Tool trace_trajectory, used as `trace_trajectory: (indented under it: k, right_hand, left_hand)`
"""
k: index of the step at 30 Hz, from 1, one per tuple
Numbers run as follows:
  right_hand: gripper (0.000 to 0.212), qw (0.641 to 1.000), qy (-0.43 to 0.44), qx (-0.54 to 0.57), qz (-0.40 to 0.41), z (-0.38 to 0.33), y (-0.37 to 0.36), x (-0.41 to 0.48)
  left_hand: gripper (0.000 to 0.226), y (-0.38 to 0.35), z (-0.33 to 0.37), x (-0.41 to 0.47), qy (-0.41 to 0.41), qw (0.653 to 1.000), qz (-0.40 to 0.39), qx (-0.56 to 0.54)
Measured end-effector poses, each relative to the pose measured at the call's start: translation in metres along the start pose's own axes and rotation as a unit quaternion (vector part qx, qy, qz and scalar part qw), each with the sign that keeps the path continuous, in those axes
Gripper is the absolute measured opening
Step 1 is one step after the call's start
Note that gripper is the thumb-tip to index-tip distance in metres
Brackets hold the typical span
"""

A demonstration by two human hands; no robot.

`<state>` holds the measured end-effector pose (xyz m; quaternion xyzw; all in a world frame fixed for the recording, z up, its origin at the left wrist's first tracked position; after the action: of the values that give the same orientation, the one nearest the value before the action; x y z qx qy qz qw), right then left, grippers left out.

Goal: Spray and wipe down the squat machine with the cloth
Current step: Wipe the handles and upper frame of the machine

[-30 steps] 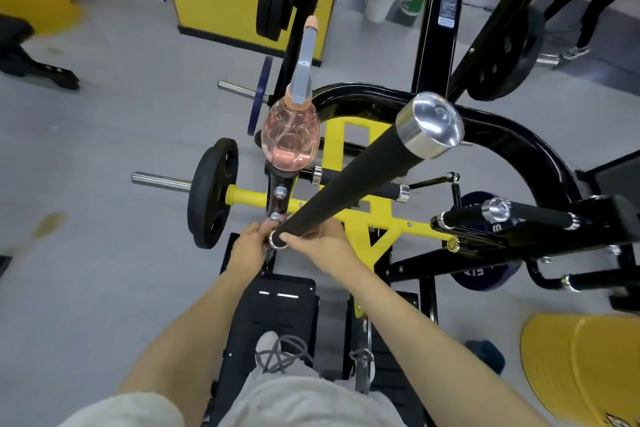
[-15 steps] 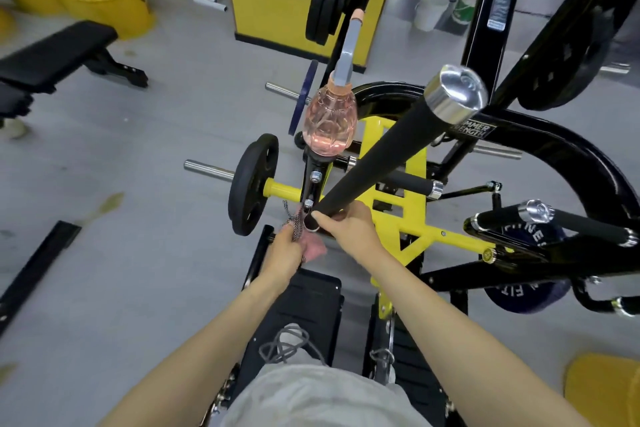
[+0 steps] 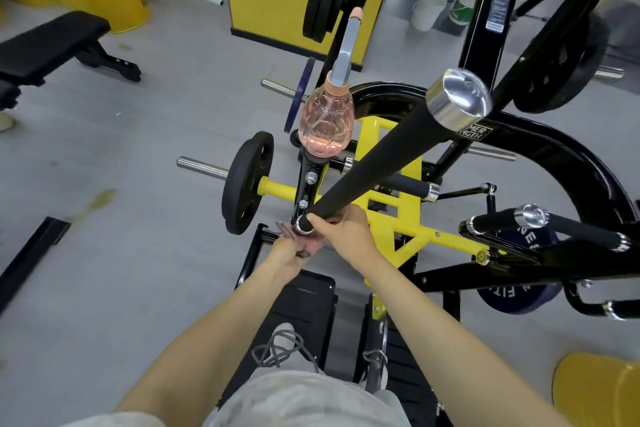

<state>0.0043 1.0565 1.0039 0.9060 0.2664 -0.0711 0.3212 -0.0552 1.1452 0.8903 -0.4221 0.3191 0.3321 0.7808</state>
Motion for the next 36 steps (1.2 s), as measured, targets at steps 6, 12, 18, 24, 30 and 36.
trace_trajectory:
  k: [6,12,18,24,30,36]
  right_hand:
    - [0.018,1.0,-0.01,0.012,0.003,0.007,-0.003,0.005]
    - [0.02,0.999,-0.022,0.029,0.036,0.008,-0.009,0.005]
    - [0.015,0.998,-0.009,0.041,0.039,0.005,-0.009,0.004]
    - [0.023,0.998,-0.017,0.049,0.042,0.006,-0.012,0.005]
    - [0.027,0.999,-0.016,0.023,0.02,0.005,-0.007,0.002]
    - [0.016,1.0,-0.017,-0.008,-0.001,0.001,0.0,0.003]
  left_hand:
    - [0.047,0.018,0.004,0.021,0.066,0.993,-0.002,-0.097]
    - [0.053,0.016,0.014,0.051,0.09,0.981,0.041,-0.167]
    - [0.05,0.01,0.013,0.067,0.088,0.961,0.033,-0.259]
    - [0.037,-0.004,-0.016,0.053,0.103,0.913,0.038,-0.394]
    - [0.039,-0.016,-0.025,0.046,0.105,0.881,0.072,-0.455]
    - [0.039,-0.021,-0.019,0.029,0.094,0.889,0.119,-0.432]
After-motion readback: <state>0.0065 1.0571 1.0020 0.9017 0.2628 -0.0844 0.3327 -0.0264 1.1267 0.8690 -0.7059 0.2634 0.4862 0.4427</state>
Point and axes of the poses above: each hand's wrist, its own x-axis towards the middle knuckle, its own y-axis out of the back of the hand, z = x × y, the point moved 2 cm from there along x, towards the middle knuckle, and after that the axes turned 11 degrees about -x, right-handed, at the moved point
